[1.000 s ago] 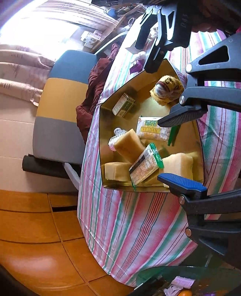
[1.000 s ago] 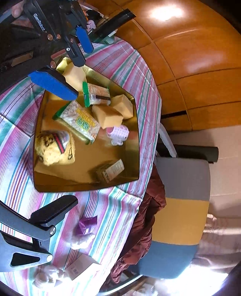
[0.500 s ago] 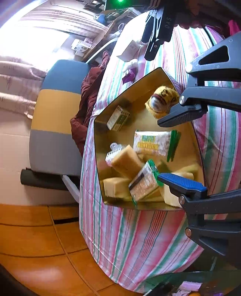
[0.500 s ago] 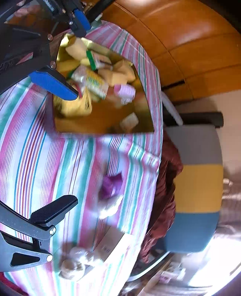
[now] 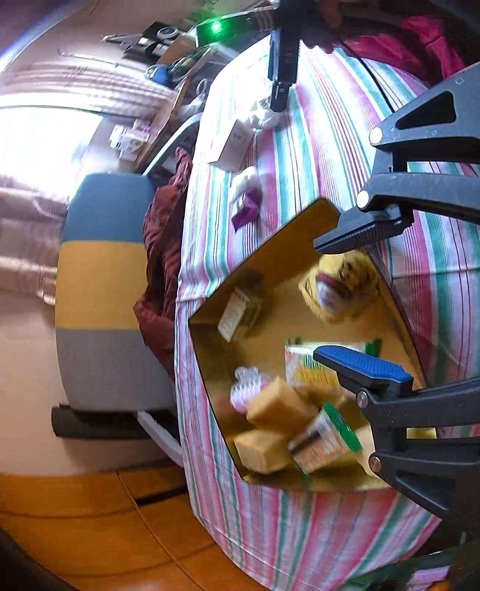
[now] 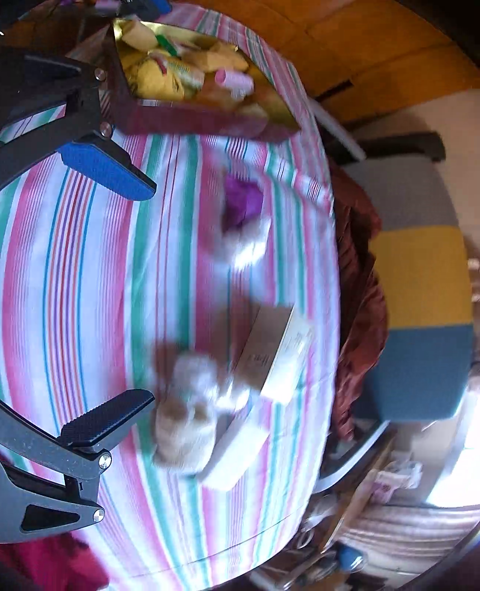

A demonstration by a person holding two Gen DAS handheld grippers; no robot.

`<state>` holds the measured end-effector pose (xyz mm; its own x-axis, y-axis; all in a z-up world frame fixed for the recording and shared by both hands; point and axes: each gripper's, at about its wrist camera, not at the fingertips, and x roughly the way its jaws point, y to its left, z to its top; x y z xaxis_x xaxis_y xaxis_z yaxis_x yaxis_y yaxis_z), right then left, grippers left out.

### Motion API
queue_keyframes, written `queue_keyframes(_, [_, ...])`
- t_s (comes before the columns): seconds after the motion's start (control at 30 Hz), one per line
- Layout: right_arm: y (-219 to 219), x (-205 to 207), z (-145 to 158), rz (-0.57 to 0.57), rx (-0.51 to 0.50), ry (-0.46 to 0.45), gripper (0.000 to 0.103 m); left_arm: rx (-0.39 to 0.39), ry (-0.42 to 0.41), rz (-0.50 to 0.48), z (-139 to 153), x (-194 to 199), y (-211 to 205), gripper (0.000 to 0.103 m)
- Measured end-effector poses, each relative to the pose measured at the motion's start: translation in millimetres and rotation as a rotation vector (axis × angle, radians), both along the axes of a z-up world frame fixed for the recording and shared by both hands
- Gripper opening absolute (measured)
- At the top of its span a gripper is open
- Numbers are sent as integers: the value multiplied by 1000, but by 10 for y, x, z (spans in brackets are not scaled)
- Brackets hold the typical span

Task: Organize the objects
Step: 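Move both open tools back toward the items on the table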

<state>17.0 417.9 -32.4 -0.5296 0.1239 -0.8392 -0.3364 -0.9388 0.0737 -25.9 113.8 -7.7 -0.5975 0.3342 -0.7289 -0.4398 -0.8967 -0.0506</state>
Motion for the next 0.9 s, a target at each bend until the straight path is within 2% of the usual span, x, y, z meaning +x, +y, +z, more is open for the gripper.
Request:
queue_keyframes(0.2, [470, 140, -8, -48, 63, -47, 103, -16, -7, -70, 14, 27, 290, 52])
queue_keyframes(0.3, [744, 242, -29, -111, 94, -45, 103, -20, -9, -99, 25, 19, 425, 52])
queue_keyframes(0.47, [1193, 476, -121, -258, 33, 2, 103, -47, -20, -152, 30, -34, 750, 52])
queue_keyframes(0.6, [1378, 590, -213, -335, -37, 21, 103, -22, -84, -185, 14, -164, 1025, 52])
queue_keyframes(0.77, [1383, 607, -109, -327, -51, 59, 103, -30, -137, -202, -86, -367, 1409, 52])
queue_keyframes(0.9, [1350, 569, -88, -307, -31, 54, 103, -55, -168, -201, -188, -547, 1633, 52])
